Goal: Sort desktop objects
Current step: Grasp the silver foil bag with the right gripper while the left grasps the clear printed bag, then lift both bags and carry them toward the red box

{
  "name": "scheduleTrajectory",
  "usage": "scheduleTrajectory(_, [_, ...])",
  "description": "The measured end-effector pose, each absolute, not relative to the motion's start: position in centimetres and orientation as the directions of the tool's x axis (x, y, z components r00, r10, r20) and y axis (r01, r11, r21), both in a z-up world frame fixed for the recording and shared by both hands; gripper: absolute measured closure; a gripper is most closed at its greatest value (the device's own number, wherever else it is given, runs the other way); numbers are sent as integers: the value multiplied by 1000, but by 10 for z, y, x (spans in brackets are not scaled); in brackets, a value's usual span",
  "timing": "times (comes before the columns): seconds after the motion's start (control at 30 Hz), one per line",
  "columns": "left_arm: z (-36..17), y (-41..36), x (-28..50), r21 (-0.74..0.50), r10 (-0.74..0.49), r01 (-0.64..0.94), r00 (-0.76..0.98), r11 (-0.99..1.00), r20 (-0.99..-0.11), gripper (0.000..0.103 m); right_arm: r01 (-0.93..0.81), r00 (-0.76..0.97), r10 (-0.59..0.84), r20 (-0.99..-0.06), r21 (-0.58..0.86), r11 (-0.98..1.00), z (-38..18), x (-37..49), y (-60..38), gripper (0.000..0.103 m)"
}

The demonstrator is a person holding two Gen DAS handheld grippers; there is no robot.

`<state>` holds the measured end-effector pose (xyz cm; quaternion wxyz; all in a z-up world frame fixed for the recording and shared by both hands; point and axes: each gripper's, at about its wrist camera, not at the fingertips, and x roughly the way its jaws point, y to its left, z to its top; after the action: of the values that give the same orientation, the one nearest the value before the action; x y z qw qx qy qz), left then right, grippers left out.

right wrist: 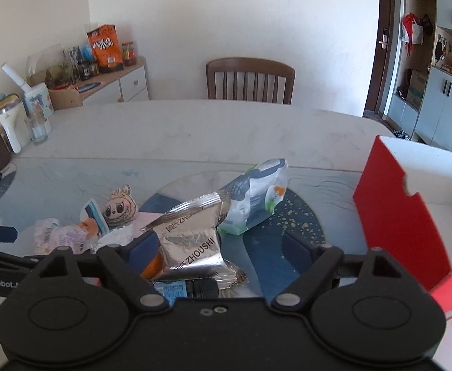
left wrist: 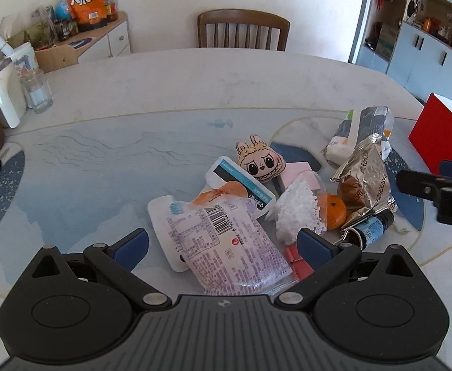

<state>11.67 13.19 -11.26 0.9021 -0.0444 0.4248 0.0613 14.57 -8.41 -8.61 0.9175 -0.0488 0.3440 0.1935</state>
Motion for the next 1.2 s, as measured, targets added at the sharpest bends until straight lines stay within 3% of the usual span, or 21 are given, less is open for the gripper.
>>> scheduleTrajectory(0.53, [-132,138,130,-44,33,-112,602,993,-798,16,-429,630,299,-717,0,904,-113,172,-48,25])
scheduleTrajectory(0.8, [-132,141,133,-40,23,-92,604,995,-797,31,-437,602,304,-738,14,899,-121,181,-38,40])
scheduleTrajectory(1.2, [-130,144,130,-89,-32,-67,597,994,-802,49,-414,591,272,-759,3,910,-120,181,-37,52])
